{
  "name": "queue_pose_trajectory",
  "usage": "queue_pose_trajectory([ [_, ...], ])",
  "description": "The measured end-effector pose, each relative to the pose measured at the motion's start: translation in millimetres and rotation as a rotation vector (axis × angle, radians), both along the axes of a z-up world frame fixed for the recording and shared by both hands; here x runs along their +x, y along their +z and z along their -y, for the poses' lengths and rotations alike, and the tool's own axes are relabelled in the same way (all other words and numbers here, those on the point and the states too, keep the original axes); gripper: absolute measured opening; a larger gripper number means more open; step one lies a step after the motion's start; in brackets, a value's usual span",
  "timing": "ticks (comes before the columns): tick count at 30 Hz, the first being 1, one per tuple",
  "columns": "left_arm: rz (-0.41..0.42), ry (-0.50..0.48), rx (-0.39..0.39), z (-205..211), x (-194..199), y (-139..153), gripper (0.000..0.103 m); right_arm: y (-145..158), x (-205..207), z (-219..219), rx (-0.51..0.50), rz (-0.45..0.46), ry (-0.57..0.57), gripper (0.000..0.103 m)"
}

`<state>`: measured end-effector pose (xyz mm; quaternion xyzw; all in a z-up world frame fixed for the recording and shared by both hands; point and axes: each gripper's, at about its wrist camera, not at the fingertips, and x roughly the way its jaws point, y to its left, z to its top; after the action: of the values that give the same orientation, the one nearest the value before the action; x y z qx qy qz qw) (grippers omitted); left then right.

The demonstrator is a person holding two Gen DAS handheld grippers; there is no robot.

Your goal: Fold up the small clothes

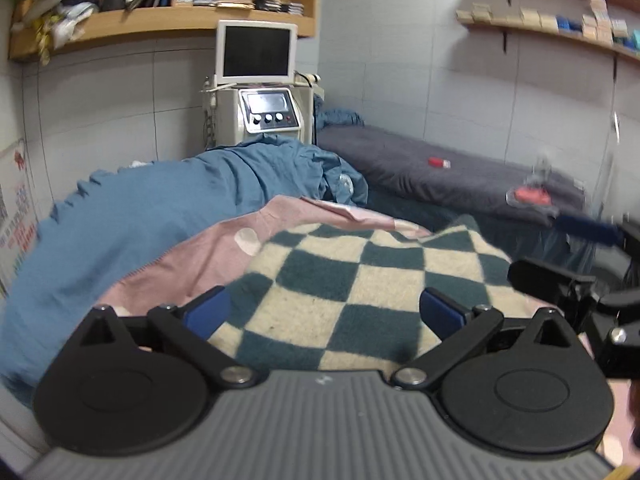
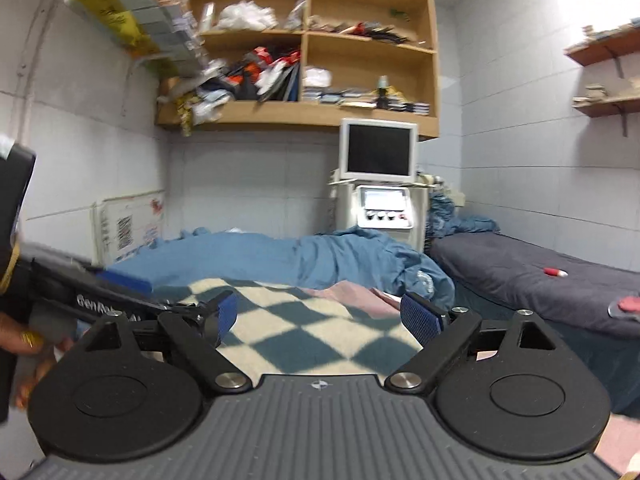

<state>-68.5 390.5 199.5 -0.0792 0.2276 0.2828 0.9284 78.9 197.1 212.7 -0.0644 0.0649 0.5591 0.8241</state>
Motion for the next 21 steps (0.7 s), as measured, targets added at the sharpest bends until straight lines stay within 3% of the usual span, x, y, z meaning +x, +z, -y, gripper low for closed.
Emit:
queue_pose_trajectory([
  [4, -0.072, 0.007, 0.047, 13.3, -1.6, 28.3, 0.103, 31.5, -0.8, 7.8, -0.067, -0.021, 0.028, 0.103],
  [9, -0.203, 0.061, 0.078, 22.4, 10.0, 36.0, 0.103, 55.7, -0.2, -1.5, -0.214, -0.076, 0.084, 0.103],
  [14, -0.296, 0.097, 0.109, 28.2, 18.9, 28.9, 0.103, 55.6, 2.2, -19.4, -0.360, -0.156, 0.090, 0.103],
  [18, -0.334, 0.156, 0.132, 24.7, 19.2, 25.7, 0.103, 45.5, 4.4, -31.3, -0.495, -0.164, 0.065, 0.103],
  [21, -0.317, 0.124, 0.041, 15.2, 15.2, 24.7, 0.103, 41.0, 3.7, -34.7, -0.555, -0.143, 0.059, 0.103],
])
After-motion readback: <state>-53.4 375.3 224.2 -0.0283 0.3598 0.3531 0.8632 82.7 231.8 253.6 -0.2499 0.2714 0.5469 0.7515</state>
